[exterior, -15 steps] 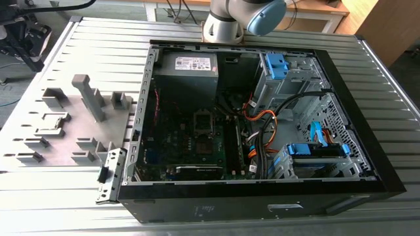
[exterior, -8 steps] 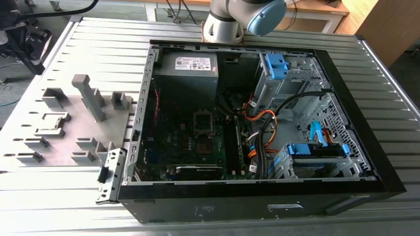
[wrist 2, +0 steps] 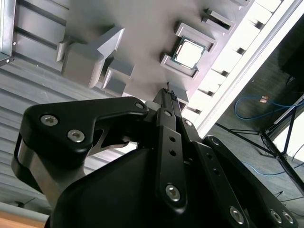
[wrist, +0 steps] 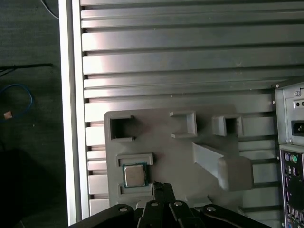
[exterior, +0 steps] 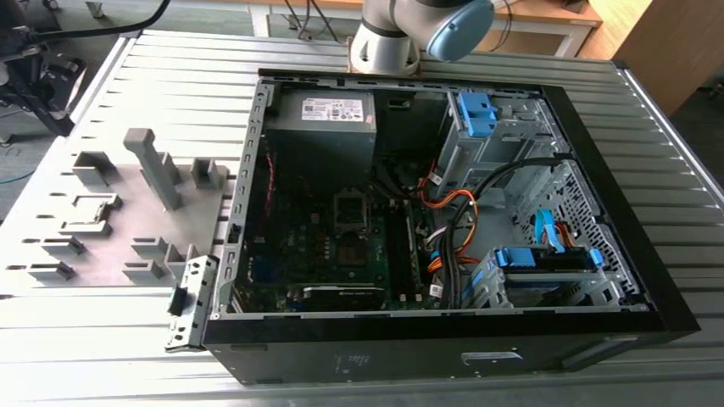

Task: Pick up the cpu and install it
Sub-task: 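Reach for the cpu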

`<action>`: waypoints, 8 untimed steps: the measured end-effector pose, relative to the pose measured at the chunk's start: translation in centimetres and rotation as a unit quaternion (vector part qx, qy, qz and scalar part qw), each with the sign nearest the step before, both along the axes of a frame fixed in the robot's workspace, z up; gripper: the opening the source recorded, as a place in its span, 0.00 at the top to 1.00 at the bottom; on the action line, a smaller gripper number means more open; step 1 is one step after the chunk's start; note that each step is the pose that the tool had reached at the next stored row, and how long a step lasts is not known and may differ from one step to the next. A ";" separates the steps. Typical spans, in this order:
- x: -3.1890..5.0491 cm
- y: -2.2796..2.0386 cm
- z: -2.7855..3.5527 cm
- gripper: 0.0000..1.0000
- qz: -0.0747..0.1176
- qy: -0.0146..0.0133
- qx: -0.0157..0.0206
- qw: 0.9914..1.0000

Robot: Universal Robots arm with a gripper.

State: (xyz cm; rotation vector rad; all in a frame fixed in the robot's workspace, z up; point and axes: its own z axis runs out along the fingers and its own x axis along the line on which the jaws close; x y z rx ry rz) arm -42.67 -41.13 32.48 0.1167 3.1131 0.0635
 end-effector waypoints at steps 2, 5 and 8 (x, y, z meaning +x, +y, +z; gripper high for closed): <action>0.00 -0.35 -0.04 0.89 0.000 0.000 0.000 1.000; 0.00 -0.70 -0.14 0.89 0.000 0.000 -0.001 1.000; 0.01 -0.91 -0.20 0.89 0.000 0.000 -0.001 1.000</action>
